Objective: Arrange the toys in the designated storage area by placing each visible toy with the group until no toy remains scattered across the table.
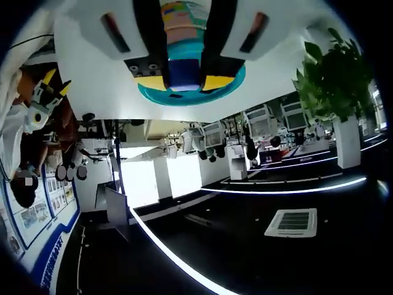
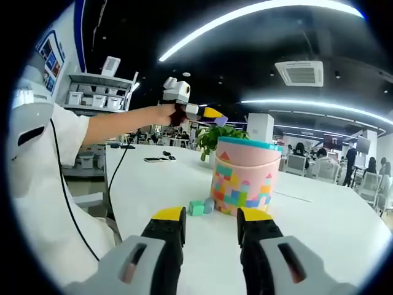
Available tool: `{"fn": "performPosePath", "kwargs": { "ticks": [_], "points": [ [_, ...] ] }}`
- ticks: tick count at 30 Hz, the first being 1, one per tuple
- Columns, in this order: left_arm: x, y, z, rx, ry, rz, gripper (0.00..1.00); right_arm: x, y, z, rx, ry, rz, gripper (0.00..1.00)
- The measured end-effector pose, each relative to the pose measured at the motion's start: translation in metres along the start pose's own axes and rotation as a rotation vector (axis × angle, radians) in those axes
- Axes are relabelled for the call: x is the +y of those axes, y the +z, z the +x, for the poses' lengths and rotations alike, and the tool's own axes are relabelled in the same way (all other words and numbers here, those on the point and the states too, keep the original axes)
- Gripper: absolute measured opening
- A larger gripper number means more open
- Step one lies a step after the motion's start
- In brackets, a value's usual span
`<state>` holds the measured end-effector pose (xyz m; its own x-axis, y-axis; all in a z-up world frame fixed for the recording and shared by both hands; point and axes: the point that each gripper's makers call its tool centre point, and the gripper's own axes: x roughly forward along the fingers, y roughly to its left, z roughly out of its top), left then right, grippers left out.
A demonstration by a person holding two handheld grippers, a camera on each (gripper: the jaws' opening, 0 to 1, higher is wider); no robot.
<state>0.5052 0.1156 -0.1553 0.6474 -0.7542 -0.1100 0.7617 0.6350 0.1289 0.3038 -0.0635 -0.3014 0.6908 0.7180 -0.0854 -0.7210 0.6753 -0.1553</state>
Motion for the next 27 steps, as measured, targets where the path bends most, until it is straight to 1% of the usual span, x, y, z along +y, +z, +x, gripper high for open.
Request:
{"fn": "performPosePath", "kwargs": {
  "ticks": [3,4,6,7,9,10,11,12,13,15,18,19,21,23,24,25,27],
  "points": [
    [0.005,-0.003,0.009,0.017,0.0,0.014,0.2,0.002,0.001,0.0,-0.002,0.004,-0.004,0.34],
    [0.011,-0.002,0.022,0.007,-0.02,0.05,0.2,0.003,0.004,0.001,-0.008,0.007,-0.008,0.34],
    [0.014,-0.002,0.027,0.007,-0.02,0.048,0.2,0.004,0.005,0.002,-0.011,0.01,-0.01,0.34],
    [0.016,-0.003,0.032,0.006,-0.025,0.032,0.2,0.004,0.005,0.002,-0.012,0.011,-0.01,0.34],
    [0.017,-0.005,0.039,0.019,-0.047,0.038,0.2,0.005,0.006,0.003,-0.014,0.014,-0.01,0.34],
    [0.016,-0.008,0.042,0.037,-0.072,0.065,0.2,0.005,0.005,0.003,-0.014,0.016,-0.009,0.34],
    [0.015,-0.008,0.043,0.037,-0.085,0.07,0.2,0.006,0.005,0.003,-0.014,0.018,-0.008,0.34],
    [0.014,-0.01,0.045,0.041,-0.109,0.049,0.2,0.006,0.004,0.002,-0.014,0.019,-0.005,0.34],
    [0.011,-0.013,0.046,0.058,-0.133,0.042,0.2,0.005,0.004,0.002,-0.014,0.019,-0.005,0.34],
    [0.015,-0.014,0.052,0.061,-0.148,0.053,0.2,0.004,0.001,0.001,-0.014,0.016,0.001,0.34],
    [0.015,-0.016,0.056,0.077,-0.181,0.066,0.2,0.004,0.0,0.0,-0.013,0.014,0.005,0.33],
    [0.016,-0.017,0.058,0.084,-0.185,0.073,0.2,0.004,0.0,0.0,-0.014,0.014,0.006,0.33],
    [0.017,-0.021,0.06,0.109,-0.217,0.08,0.2,0.004,0.0,-0.001,-0.015,0.017,0.007,0.33],
    [0.021,-0.02,0.063,0.111,-0.219,0.089,0.2,0.004,0.001,-0.001,-0.019,0.02,0.01,0.33],
    [0.022,-0.021,0.064,0.118,-0.234,0.091,0.2,0.004,0.001,-0.001,-0.021,0.021,0.013,0.33],
    [0.024,-0.021,0.065,0.12,-0.236,0.085,0.2,0.004,0.001,-0.001,-0.021,0.02,0.014,0.33],
    [0.023,-0.022,0.068,0.132,-0.282,0.056,0.2,0.003,0.001,-0.001,-0.023,0.022,0.016,0.33]
  ]
}}
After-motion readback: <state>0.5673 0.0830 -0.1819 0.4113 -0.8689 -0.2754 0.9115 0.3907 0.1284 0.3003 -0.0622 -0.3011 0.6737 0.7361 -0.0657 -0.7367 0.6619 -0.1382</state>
